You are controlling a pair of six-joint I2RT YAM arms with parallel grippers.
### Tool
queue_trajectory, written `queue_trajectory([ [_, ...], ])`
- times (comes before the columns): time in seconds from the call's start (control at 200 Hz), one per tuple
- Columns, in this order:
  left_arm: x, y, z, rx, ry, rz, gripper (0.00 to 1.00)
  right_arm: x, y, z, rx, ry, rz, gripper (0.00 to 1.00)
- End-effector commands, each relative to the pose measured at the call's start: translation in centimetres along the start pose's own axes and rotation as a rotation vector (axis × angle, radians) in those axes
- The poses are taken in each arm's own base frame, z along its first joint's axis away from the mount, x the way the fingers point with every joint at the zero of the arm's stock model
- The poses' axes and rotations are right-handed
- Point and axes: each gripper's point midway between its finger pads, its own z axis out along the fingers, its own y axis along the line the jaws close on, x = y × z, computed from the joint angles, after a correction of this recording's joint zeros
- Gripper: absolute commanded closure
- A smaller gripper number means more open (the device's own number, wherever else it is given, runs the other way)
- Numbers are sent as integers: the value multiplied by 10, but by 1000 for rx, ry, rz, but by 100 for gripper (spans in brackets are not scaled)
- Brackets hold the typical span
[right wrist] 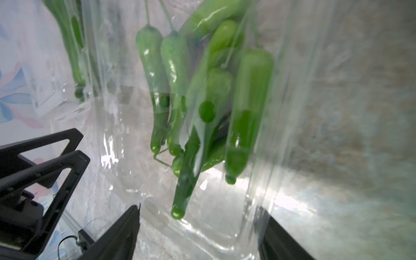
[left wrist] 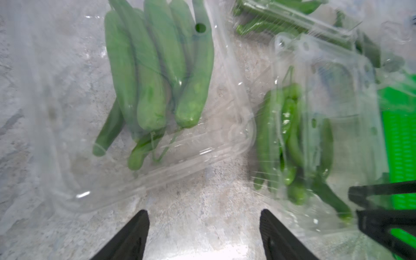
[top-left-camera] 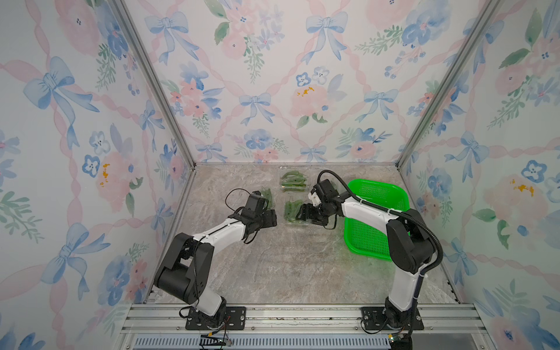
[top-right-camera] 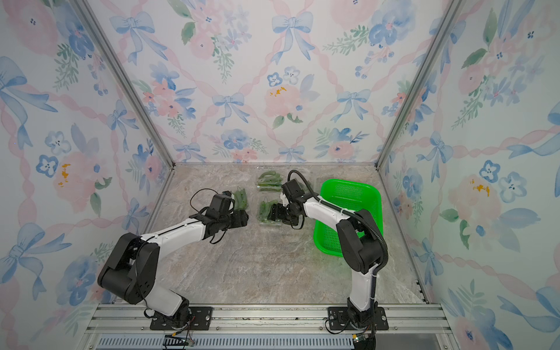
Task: Take small green peppers out of containers
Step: Adjust the packing box at the center of the board.
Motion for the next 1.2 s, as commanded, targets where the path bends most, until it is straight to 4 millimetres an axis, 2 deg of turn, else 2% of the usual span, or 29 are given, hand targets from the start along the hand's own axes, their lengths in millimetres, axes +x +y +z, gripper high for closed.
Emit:
queue_trajectory([
  [0.0,-5,-1,-13,28,-33,-44,20,14,24,-14,-90,21,-9,18],
  [0.1,-2,-2,-16,42,-28,-50,20,29,10,-25,-4,66,-42,15],
  [0.24,9,-2,-13,52,3,-65,20,39,-17,-51,159,65,-114,11],
  [0.36,18,-6,-20,78,12,-87,21,20,-22,-75,150,-2,-144,11],
  [0.43,24,-13,-27,102,13,-88,22,-3,-22,-86,121,-46,-154,13],
  [0.51,33,-20,-32,123,21,-98,22,-31,-18,-88,71,-65,-183,14],
  [0.565,36,-28,-35,142,26,-98,23,-49,-15,-86,48,-59,-191,16],
  [0.58,49,-24,-32,131,53,-96,23,-54,-15,-85,43,-60,-196,16],
  [0.66,60,-31,-31,141,75,-94,24,-78,-13,-81,48,-62,-212,18],
  [0.86,75,-41,-23,143,103,-93,28,-116,-3,-61,24,-73,-240,18],
  [0.985,81,-39,-15,129,119,-88,30,-128,-4,-45,26,-60,-238,19],
  [1.195,79,-36,-3,102,110,-89,31,-134,-2,-20,18,-52,-262,19],
])
